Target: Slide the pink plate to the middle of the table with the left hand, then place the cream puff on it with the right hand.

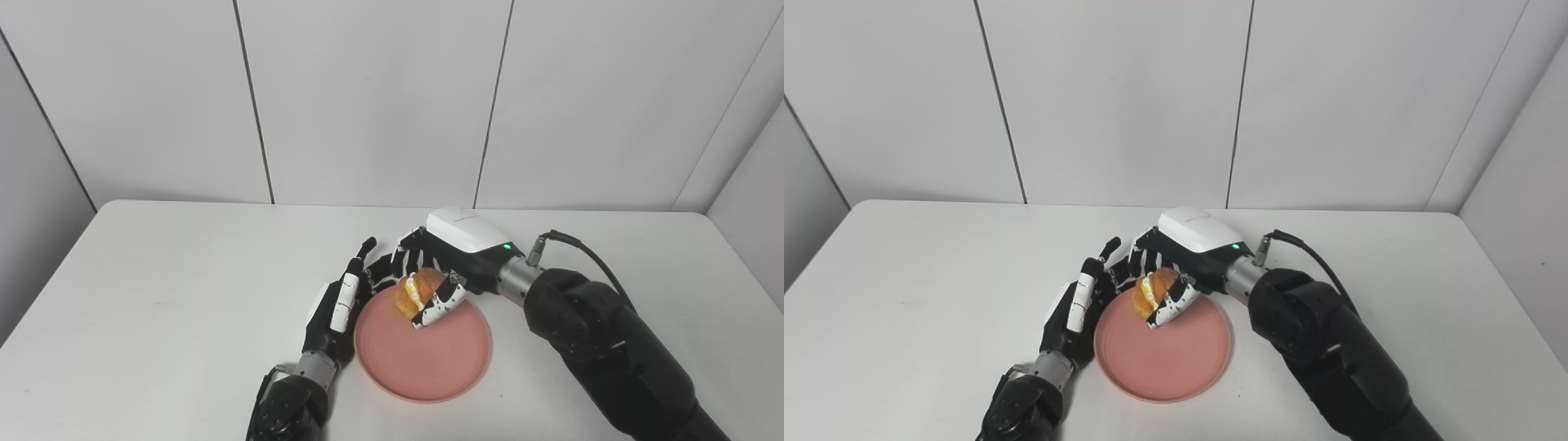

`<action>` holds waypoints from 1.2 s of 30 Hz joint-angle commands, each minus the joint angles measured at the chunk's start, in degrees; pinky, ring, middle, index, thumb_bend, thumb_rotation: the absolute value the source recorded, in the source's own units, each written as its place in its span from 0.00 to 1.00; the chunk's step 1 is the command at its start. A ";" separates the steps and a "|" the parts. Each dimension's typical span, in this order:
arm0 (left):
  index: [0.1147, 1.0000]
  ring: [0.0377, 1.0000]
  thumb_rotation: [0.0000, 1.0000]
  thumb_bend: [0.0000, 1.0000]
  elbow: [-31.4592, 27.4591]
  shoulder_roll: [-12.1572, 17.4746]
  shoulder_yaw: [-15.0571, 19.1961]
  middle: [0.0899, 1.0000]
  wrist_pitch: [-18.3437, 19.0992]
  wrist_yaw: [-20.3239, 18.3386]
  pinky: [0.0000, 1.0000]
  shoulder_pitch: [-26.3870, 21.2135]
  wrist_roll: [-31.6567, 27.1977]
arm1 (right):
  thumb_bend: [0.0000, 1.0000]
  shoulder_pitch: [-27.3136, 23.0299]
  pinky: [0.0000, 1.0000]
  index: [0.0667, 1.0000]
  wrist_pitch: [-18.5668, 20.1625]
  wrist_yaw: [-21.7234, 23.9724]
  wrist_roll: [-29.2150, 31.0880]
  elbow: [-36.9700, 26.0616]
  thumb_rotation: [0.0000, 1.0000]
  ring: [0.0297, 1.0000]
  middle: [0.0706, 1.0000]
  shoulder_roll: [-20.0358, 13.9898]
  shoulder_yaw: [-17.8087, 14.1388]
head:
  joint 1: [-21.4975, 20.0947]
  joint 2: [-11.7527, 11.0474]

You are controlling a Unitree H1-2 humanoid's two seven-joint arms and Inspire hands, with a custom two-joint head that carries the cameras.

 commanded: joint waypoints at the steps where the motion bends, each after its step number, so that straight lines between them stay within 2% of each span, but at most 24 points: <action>1: 0.95 0.87 0.92 0.84 0.46 0.06 -0.08 0.83 2.12 -0.06 0.85 0.95 -0.06 | 0.52 -1.73 0.37 0.46 -2.05 -0.49 -0.47 0.05 0.00 0.41 0.47 0.16 0.07 | 0.03 -0.02; 9: 0.93 0.88 0.93 0.82 0.25 0.53 -0.13 0.84 2.47 -0.10 0.86 0.96 0.13 | 0.52 -3.11 0.44 0.43 -4.34 0.85 -2.01 3.08 0.00 0.44 0.48 -0.51 2.97 | -1.00 0.17; 14: 0.94 0.88 0.93 0.84 0.14 0.54 -0.19 0.85 2.81 -0.01 0.87 0.99 0.19 | 0.52 -3.12 0.39 0.46 -5.07 0.74 -2.05 4.28 0.00 0.42 0.46 -0.09 2.88 | -1.12 0.19; 20: 0.93 0.87 0.93 0.83 -0.01 0.50 -0.14 0.85 2.63 0.11 0.84 1.20 0.22 | 0.52 -2.92 0.38 0.46 -5.14 0.93 -2.78 5.33 0.00 0.41 0.46 0.19 3.49 | -1.28 0.38; 29: 0.92 0.88 0.93 0.81 -0.53 0.23 -0.02 0.85 3.46 0.11 0.85 1.21 -0.23 | 0.52 -2.77 0.39 0.45 -7.00 0.74 -3.79 7.80 0.00 0.42 0.48 0.21 5.23 | -1.11 0.43; 33: 0.91 0.87 0.93 0.83 -0.52 0.09 0.02 0.84 3.49 0.15 0.85 1.17 -0.21 | 0.52 -2.52 0.38 0.45 -7.75 0.29 -4.56 7.86 0.00 0.42 0.47 -0.17 5.30 | -1.21 0.40; 36: 0.91 0.86 0.93 0.80 -0.63 0.09 0.02 0.84 3.46 0.03 0.85 1.22 -0.30 | 0.52 -2.30 0.41 0.43 -8.18 -0.19 -5.49 7.59 0.00 0.44 0.50 -0.27 5.10 | -1.32 0.39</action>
